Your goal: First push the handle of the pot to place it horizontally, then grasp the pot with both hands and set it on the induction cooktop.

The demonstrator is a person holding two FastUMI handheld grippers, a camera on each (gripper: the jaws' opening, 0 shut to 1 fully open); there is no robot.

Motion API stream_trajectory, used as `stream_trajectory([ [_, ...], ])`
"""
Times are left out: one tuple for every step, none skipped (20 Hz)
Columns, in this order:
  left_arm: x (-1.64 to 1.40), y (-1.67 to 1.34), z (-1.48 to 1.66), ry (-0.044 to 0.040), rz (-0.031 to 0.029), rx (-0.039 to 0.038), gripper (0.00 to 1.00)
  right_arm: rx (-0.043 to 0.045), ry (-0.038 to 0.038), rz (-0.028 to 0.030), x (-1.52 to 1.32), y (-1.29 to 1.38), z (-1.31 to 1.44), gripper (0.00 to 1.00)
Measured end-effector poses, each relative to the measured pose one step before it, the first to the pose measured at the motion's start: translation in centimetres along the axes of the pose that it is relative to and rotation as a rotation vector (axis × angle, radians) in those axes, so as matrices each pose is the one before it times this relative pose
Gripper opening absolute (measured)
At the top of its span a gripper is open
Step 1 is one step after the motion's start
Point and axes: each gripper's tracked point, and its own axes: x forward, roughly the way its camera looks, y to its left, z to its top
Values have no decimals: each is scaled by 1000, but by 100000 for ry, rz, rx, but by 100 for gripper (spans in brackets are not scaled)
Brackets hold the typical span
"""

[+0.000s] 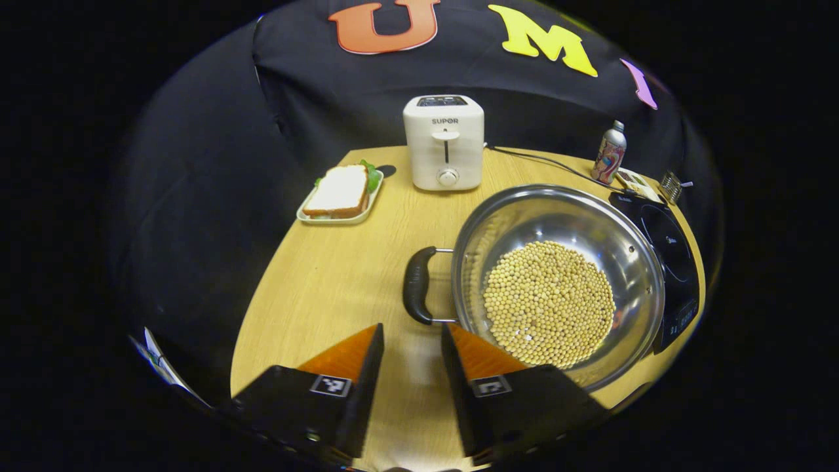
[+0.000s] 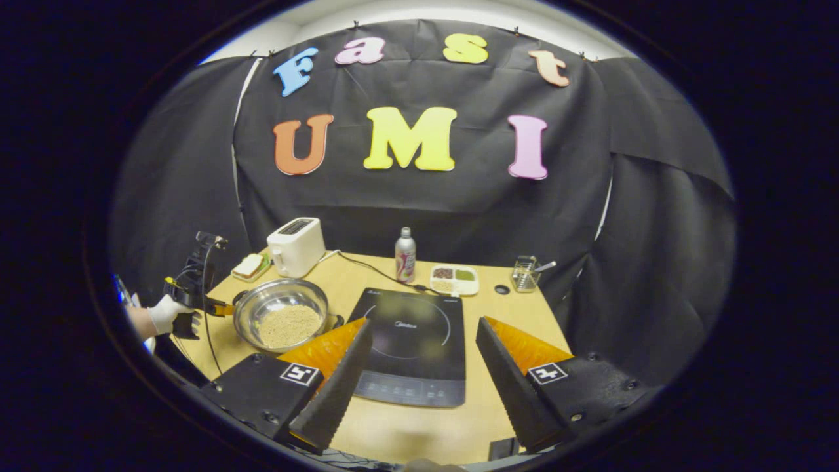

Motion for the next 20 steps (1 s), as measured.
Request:
stream_trajectory([
  [-422, 679, 304, -1746, 1202, 561, 59, 515, 1560, 1691, 1139, 1078, -203, 100],
  [-378, 762, 322, -2087, 1024, 588, 79, 553, 1599, 2210, 1363, 1198, -444, 97],
  [-406, 252, 465, -2241, 273, -209, 98, 338, 2075, 2412, 1508, 1408, -466, 97],
  [-173, -225, 461, -1153, -1216, -332, 97, 111, 2258, 1731, 1340, 1149, -382, 97],
  [-499, -9, 710, -1839, -1082, -373, 97, 171, 1396, 2191, 1207, 887, -143, 97],
  [-182, -513, 554, -840, -2403, -117, 97, 232, 1331, 2669, 1004, 1284, -267, 98],
  [66, -487, 598, -1456, -1534, 460, 97, 63, 915, 2039, 1249, 901, -158, 98],
  [408, -469, 414, -139, -538, 960, 97, -60, 1811, 917, 1560, 688, -380, 96],
  [419, -524, 297, -36, -475, 597, 97, 793, 1957, 1152, 1351, 580, -243, 96],
  [558, -228, 174, 37, -110, 131, 97, 1592, 1994, 1343, 1580, 1070, -563, 96],
  [585, -387, -68, 1124, -23, -103, 97, 1504, 2424, 910, 1535, 801, -522, 96],
  [655, -444, -124, 977, -452, 495, 97, 914, 1627, 1276, 1419, 837, -291, 97],
  [592, -152, -267, 535, 127, 716, 97, 245, 1708, 239, 1364, 555, -286, 100],
  [898, 26, -258, 964, 321, 564, 97, 232, 1863, 220, 1170, 349, -446, 96],
  [681, -147, 15, 441, 88, 508, 97, 777, 1226, 406, 1196, 369, -113, 96],
  [653, -90, 127, 543, 242, 152, 97, 400, 1194, -367, 1106, 156, -321, 96],
  [529, -98, -242, 1778, -124, -277, 97, 112, 1342, -1196, 1057, -106, -170, 96],
  [628, -235, -304, 1429, -164, -14, 97, 253, 1088, -1079, 1106, -90, -165, 100],
  [426, -48, -136, 989, 291, 520, 97, 190, 2175, -1370, 875, -214, -386, 96],
  [179, 142, -305, 863, 278, 124, 97, 1183, 1905, -371, 817, -3, -388, 95],
])
